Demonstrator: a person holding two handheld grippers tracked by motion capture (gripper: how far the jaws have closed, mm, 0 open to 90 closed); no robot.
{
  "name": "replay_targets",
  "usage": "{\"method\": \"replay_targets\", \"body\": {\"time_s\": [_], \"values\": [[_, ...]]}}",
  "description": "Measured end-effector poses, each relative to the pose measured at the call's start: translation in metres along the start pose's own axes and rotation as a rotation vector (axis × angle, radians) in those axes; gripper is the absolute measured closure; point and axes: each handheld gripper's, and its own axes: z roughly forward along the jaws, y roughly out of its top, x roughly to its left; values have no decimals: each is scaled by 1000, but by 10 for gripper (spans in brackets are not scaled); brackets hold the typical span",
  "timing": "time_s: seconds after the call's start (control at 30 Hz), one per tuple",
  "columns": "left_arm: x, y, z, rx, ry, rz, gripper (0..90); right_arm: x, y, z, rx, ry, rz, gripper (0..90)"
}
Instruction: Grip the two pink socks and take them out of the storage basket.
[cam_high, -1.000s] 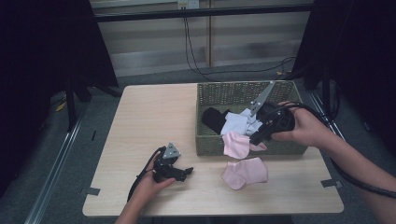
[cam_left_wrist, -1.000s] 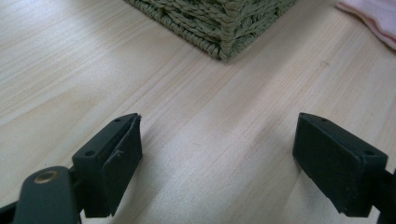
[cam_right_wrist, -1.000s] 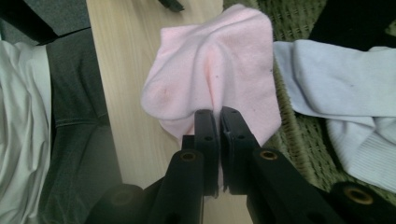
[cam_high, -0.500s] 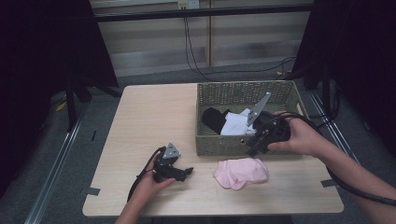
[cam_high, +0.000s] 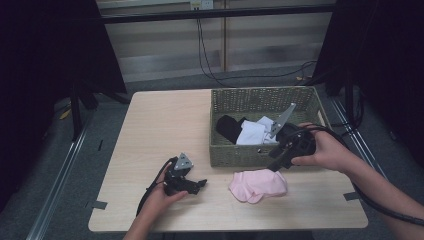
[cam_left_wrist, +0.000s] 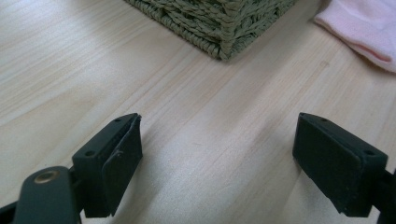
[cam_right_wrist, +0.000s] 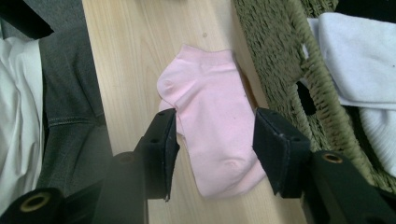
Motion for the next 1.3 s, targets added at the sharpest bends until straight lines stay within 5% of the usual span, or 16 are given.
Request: {"method": "replay_targets", "body": {"time_s": [1.3], "values": [[0, 0, 0, -1, 0, -1, 153, -7, -53, 30, 0, -57, 27, 321]]}}
